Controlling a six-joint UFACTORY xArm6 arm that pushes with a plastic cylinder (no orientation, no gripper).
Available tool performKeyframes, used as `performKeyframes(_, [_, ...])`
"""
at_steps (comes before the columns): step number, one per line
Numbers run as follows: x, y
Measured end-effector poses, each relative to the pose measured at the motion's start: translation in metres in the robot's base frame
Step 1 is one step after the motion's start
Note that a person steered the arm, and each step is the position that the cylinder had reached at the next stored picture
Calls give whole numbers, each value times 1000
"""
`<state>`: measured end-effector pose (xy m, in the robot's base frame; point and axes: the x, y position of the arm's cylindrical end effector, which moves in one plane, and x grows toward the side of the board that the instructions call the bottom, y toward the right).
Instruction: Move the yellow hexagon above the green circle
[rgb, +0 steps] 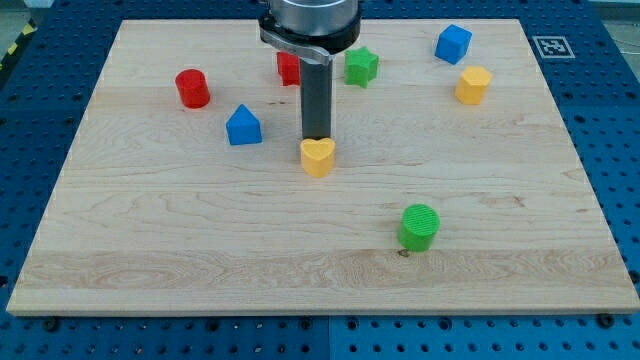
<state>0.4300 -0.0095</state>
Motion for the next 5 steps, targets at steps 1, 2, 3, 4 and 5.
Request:
performKeyframes(1, [7,0])
performKeyframes(2, [-17,1])
performKeyframes(3, [-49,22])
performKeyframes(4, [-48,64])
performKeyframes(5, [-48,112])
